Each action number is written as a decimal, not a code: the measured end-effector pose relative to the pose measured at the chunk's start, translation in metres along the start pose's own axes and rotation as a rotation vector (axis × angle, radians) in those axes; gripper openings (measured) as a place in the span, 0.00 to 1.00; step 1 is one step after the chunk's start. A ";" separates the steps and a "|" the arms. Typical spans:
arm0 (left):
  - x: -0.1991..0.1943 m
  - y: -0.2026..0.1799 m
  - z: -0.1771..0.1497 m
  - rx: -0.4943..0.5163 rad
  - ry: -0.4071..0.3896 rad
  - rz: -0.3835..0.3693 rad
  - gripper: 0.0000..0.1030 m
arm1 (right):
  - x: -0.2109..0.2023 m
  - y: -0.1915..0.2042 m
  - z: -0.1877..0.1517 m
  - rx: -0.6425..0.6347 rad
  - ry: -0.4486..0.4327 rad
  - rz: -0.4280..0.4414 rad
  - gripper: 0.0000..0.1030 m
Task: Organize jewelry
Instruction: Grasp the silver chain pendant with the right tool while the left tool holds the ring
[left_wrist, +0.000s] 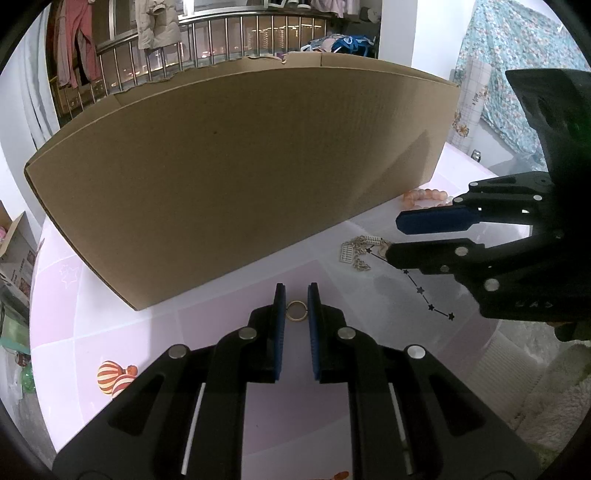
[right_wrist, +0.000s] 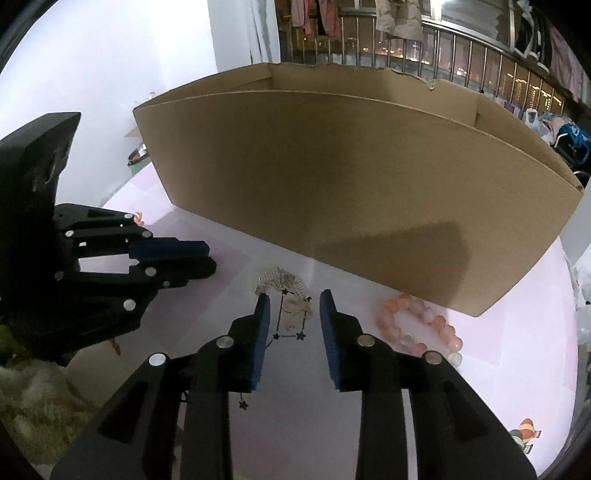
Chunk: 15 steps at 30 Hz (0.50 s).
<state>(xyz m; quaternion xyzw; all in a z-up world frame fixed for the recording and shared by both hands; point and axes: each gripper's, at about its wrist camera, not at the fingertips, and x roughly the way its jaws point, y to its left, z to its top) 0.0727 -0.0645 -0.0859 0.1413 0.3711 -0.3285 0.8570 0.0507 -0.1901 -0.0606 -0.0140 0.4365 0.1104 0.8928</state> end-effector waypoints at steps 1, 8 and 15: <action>0.000 0.000 0.000 0.000 0.000 0.000 0.10 | 0.001 0.001 0.000 0.001 0.004 -0.008 0.27; 0.000 0.000 0.000 0.000 0.000 -0.001 0.10 | 0.006 0.010 -0.004 0.027 0.012 -0.033 0.27; 0.000 0.001 0.000 0.000 0.000 0.000 0.11 | 0.009 0.017 -0.002 0.047 0.025 -0.062 0.21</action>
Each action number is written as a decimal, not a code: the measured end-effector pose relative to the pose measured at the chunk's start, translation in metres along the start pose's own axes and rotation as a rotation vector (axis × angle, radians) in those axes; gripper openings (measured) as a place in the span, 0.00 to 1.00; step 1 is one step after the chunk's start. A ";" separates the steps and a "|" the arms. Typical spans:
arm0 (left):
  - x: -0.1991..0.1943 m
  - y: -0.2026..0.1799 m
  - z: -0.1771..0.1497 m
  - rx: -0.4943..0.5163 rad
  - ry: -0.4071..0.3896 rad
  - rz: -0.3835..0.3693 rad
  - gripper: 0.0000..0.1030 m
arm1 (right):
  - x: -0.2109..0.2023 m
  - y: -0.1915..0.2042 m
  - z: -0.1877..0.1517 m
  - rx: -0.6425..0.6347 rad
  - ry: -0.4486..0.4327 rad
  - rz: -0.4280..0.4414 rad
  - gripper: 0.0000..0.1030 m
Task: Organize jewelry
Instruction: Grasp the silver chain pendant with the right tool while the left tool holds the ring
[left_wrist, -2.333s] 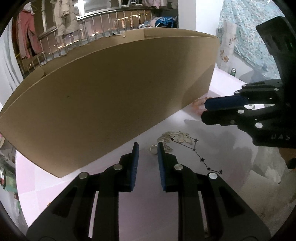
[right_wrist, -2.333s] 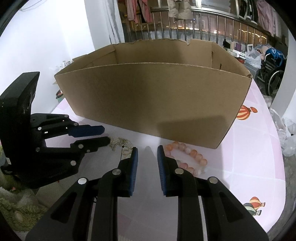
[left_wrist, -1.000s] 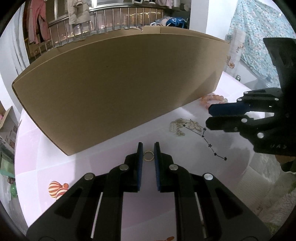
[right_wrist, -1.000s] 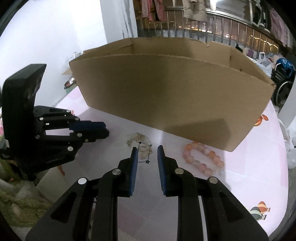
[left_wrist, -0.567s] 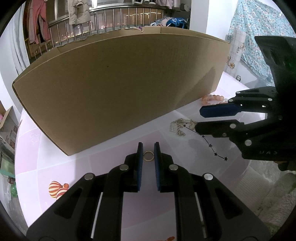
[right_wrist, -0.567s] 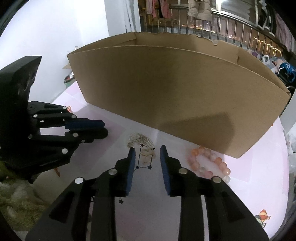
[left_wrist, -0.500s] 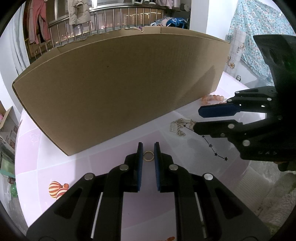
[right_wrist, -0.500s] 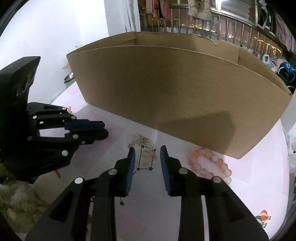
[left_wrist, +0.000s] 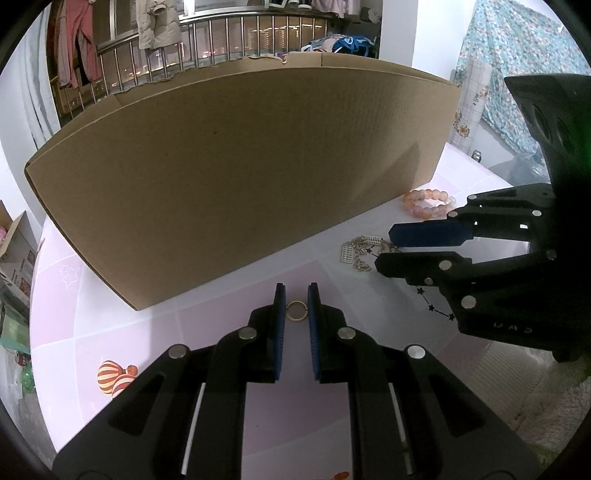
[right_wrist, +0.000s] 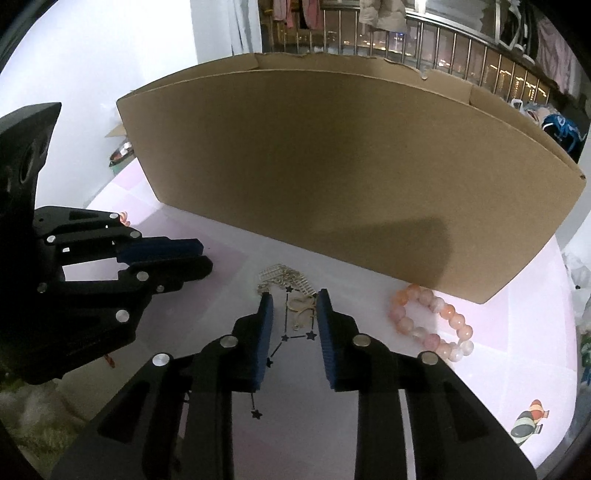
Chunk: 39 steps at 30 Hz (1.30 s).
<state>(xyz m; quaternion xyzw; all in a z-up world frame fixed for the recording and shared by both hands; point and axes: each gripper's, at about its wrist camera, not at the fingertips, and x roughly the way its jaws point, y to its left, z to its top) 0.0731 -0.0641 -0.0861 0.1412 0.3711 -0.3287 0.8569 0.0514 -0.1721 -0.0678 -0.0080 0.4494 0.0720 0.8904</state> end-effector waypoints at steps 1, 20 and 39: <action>0.000 0.000 0.000 0.000 0.000 0.000 0.11 | 0.000 0.000 0.000 0.003 0.003 -0.002 0.21; 0.000 0.001 0.002 0.001 0.000 0.002 0.11 | -0.005 -0.011 -0.001 0.019 0.020 0.038 0.11; -0.006 -0.005 0.001 0.011 -0.022 -0.002 0.11 | -0.017 -0.013 0.003 0.037 -0.017 0.032 0.11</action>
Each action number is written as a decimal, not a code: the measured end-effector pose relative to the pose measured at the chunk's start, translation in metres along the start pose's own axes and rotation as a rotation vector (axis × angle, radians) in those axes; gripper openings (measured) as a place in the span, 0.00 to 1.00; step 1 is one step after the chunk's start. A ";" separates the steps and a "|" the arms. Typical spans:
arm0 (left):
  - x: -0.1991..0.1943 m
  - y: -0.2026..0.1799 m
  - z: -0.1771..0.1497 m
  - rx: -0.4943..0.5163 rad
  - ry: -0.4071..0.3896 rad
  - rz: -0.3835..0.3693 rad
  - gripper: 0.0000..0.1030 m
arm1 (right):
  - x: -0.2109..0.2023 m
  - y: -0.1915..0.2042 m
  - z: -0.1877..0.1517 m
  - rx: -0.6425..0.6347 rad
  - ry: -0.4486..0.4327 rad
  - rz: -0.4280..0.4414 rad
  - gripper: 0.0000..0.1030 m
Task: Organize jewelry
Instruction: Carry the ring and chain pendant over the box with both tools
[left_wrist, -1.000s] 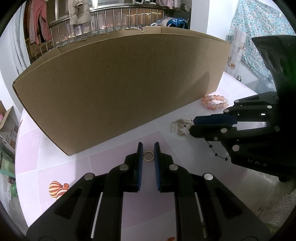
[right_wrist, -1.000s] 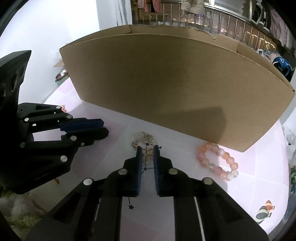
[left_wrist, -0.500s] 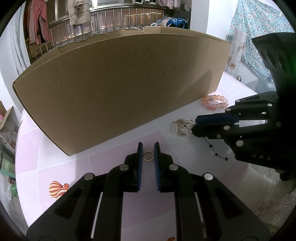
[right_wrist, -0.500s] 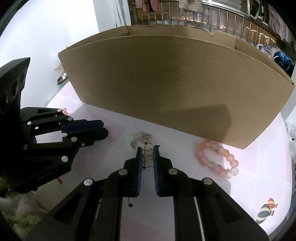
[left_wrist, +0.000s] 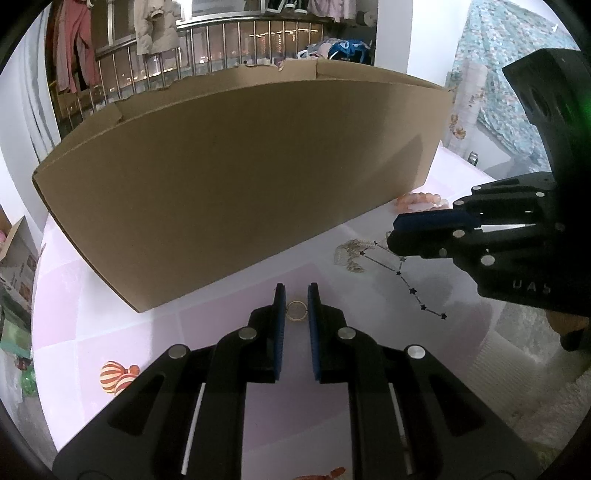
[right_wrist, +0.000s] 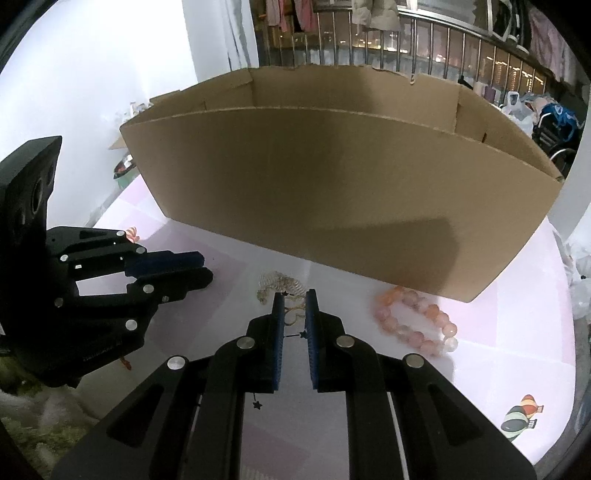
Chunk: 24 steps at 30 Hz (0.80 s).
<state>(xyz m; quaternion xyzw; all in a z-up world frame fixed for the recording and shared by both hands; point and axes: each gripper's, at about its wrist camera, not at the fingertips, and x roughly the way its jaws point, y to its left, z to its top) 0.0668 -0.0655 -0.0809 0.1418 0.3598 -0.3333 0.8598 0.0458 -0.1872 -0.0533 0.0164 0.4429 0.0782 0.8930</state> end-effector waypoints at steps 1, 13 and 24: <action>-0.001 0.000 0.000 0.001 -0.003 0.001 0.11 | 0.000 0.000 0.001 0.000 -0.002 0.000 0.11; -0.050 -0.011 0.014 0.039 -0.119 0.005 0.11 | -0.043 0.004 0.014 -0.017 -0.099 0.036 0.11; -0.084 -0.006 0.080 0.080 -0.305 0.017 0.11 | -0.092 -0.004 0.071 -0.050 -0.290 0.056 0.11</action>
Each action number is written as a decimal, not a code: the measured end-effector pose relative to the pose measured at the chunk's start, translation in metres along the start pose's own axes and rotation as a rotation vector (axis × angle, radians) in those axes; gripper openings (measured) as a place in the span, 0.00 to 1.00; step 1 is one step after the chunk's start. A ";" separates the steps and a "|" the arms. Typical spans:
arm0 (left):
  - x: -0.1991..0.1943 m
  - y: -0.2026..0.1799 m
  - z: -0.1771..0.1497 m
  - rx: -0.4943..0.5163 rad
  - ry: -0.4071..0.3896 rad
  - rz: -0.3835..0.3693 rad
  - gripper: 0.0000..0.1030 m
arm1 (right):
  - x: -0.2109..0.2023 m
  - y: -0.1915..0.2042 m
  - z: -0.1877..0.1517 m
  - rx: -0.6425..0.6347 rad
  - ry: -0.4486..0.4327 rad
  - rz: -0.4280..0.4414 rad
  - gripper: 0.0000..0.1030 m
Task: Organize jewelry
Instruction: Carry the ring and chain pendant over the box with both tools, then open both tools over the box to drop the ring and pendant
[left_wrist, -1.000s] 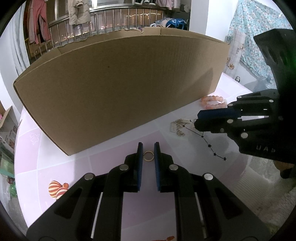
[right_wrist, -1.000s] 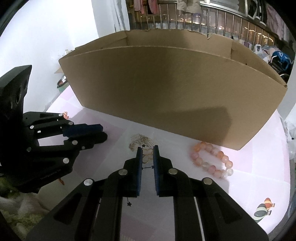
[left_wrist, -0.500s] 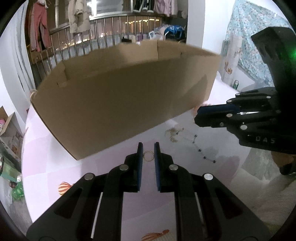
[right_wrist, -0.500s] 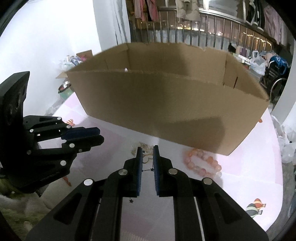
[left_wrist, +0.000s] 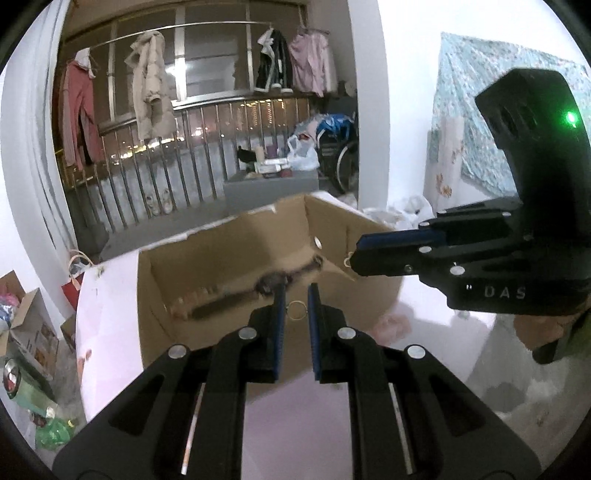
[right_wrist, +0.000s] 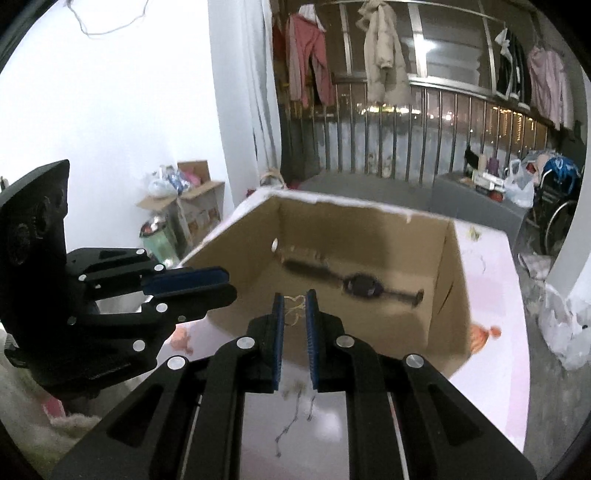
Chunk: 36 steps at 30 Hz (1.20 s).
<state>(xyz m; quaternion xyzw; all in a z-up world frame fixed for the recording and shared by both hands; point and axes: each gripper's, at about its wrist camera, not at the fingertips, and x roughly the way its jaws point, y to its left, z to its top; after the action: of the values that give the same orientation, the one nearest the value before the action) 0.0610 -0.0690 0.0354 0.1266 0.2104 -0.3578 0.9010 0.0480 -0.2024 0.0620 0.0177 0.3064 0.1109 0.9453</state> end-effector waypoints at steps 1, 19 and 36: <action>0.006 0.002 0.004 -0.004 0.005 0.002 0.11 | 0.004 -0.004 0.006 0.000 -0.004 -0.009 0.11; 0.113 0.059 0.009 -0.117 0.317 0.113 0.14 | 0.118 -0.055 0.015 0.143 0.265 -0.011 0.12; 0.092 0.069 0.008 -0.138 0.248 0.146 0.30 | 0.086 -0.070 0.025 0.184 0.169 -0.027 0.22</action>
<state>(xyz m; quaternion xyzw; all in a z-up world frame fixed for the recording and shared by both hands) 0.1720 -0.0776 0.0050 0.1225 0.3344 -0.2578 0.8982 0.1442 -0.2513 0.0255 0.0909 0.3941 0.0706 0.9118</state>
